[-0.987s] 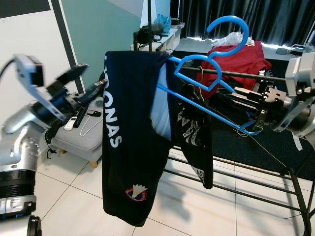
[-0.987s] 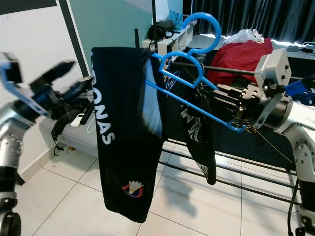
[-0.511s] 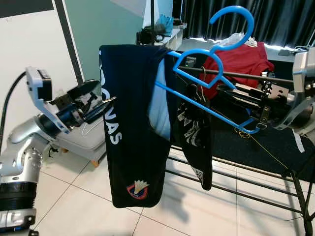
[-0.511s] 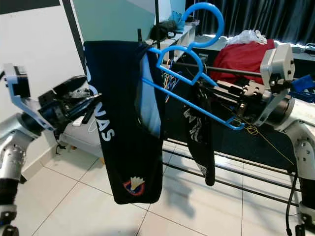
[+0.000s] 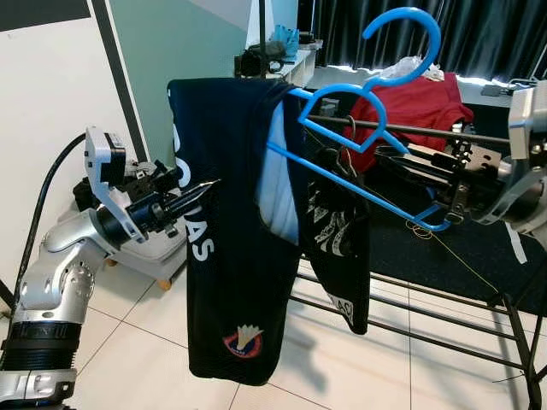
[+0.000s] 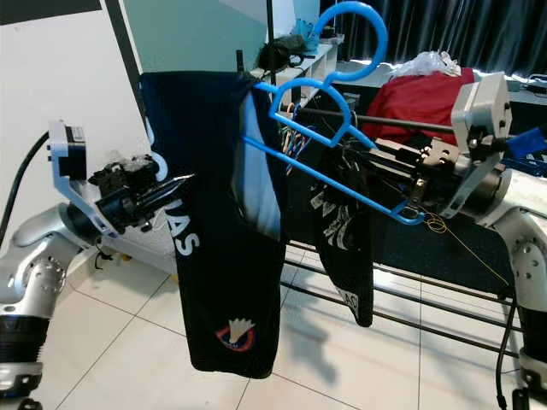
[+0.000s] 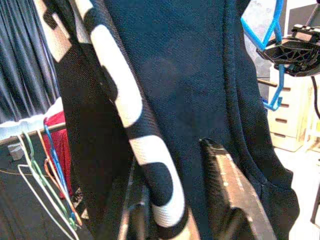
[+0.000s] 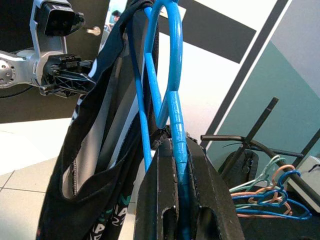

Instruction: Hang hanger

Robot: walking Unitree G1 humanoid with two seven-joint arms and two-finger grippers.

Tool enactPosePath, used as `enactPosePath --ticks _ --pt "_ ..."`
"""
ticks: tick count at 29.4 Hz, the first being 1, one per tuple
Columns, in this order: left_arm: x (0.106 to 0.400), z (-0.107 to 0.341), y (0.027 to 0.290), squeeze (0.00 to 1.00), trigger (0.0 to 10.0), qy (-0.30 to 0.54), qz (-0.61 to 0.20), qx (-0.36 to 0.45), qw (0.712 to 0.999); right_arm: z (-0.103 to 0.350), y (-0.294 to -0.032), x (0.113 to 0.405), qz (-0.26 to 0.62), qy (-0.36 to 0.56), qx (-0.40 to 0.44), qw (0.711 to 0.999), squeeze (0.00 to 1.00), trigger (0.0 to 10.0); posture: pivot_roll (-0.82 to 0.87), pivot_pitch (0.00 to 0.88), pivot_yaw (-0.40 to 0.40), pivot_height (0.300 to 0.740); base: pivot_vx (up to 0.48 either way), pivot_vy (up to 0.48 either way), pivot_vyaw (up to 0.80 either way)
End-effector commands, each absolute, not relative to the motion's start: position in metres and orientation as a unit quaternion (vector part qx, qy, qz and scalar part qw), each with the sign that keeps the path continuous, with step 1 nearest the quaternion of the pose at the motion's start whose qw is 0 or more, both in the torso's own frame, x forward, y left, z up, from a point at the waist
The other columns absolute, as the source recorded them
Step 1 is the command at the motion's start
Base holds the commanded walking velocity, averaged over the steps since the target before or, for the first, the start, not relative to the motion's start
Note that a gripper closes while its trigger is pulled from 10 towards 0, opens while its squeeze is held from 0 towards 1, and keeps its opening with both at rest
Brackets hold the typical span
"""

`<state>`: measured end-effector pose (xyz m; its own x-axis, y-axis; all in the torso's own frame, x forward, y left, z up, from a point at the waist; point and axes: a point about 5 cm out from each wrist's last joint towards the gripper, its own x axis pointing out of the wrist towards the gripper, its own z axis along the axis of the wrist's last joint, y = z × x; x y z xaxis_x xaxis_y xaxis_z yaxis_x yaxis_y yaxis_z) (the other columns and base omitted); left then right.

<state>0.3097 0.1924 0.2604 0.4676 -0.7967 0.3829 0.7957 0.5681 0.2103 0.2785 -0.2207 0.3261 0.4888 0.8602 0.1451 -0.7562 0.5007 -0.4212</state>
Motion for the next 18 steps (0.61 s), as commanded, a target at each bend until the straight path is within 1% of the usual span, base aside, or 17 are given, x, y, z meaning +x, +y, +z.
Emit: enactPosePath --ticks 1,2,3,5,8,9,10,11,12,13,16,17,18 --pt "0.308 0.256 0.189 0.0 0.0 -0.211 -0.473 0.009 0.855 0.337 -0.217 0.275 0.483 -0.196 -0.151 0.84 0.0 0.0 -0.06 0.0 -0.017 0.74 0.0 0.0 0.0" --pt "0.31 0.257 0.192 0.0 0.0 -0.21 -0.463 0.015 0.861 0.337 -0.217 0.274 0.483 -0.196 -0.151 0.84 0.0 0.0 -0.06 0.0 -0.017 0.74 0.0 0.0 0.0" --pt "0.31 0.257 0.192 0.0 0.0 -0.21 -0.463 0.015 0.861 0.337 -0.217 0.274 0.483 -0.196 -0.151 0.84 0.0 0.0 -0.06 0.0 -0.017 0.74 0.0 0.0 0.0" --pt "0.313 0.261 0.201 0.0 0.0 -0.214 -0.439 0.025 0.872 0.336 -0.218 0.274 0.481 -0.194 -0.151 0.842 0.0 0.0 -0.06 0.0 -0.017 0.74 0.0 0.0 0.0" --pt "0.313 0.263 0.203 0.0 0.0 -0.215 -0.432 0.027 0.875 0.336 -0.219 0.273 0.48 -0.193 -0.151 0.842 0.0 0.0 -0.06 0.0 -0.017 0.74 0.0 0.0 0.0" --pt "0.315 0.265 0.21 0.0 0.0 -0.217 -0.416 0.037 0.882 0.335 -0.22 0.273 0.479 -0.188 -0.152 0.844 0.0 0.0 -0.07 0.0 -0.019 0.74 0.0 0.0 0.0" --pt "0.315 0.265 0.21 0.0 0.0 -0.217 -0.416 0.037 0.882 0.335 -0.22 0.273 0.479 -0.188 -0.152 0.844 0.0 0.0 -0.07 0.0 -0.019 0.74 0.0 0.0 0.0" --pt "0.318 0.269 0.219 0.0 0.0 -0.219 -0.393 0.047 0.892 0.333 -0.223 0.272 0.475 -0.182 -0.153 0.847 0.0 0.0 -0.07 0.0 -0.019 0.74 0.0 0.0 0.0" --pt "0.322 0.275 0.233 0.0 0.0 -0.228 -0.35 0.058 0.907 0.329 -0.227 0.272 0.469 -0.171 -0.154 0.853 0.0 0.0 -0.07 0.0 -0.019 0.74 0.0 0.0 0.0" --pt "0.324 0.28 0.243 0.0 0.0 -0.234 -0.32 0.064 0.916 0.326 -0.23 0.272 0.464 -0.163 -0.155 0.857 0.0 0.0 -0.07 0.0 -0.019 0.74 0.0 0.0 0.0" --pt "0.326 0.282 0.248 0.0 0.0 -0.238 -0.303 0.067 0.92 0.325 -0.232 0.272 0.462 -0.158 -0.156 0.859 0.0 0.0 -0.07 0.0 -0.019 0.74 0.0 0.0 0.0" --pt "0.328 0.292 0.257 0.0 0.0 -0.256 -0.26 0.065 0.929 0.309 -0.235 0.273 0.459 -0.11 -0.174 0.864 0.0 0.0 -0.07 0.0 -0.024 0.74 0.0 0.0 0.0" --pt "0.329 0.302 0.263 0.0 0.0 -0.277 -0.228 0.059 0.931 0.286 -0.237 0.274 0.462 -0.043 -0.196 0.864 0.0 0.0 -0.07 0.0 -0.024 0.74 0.0 0.0 0.0"
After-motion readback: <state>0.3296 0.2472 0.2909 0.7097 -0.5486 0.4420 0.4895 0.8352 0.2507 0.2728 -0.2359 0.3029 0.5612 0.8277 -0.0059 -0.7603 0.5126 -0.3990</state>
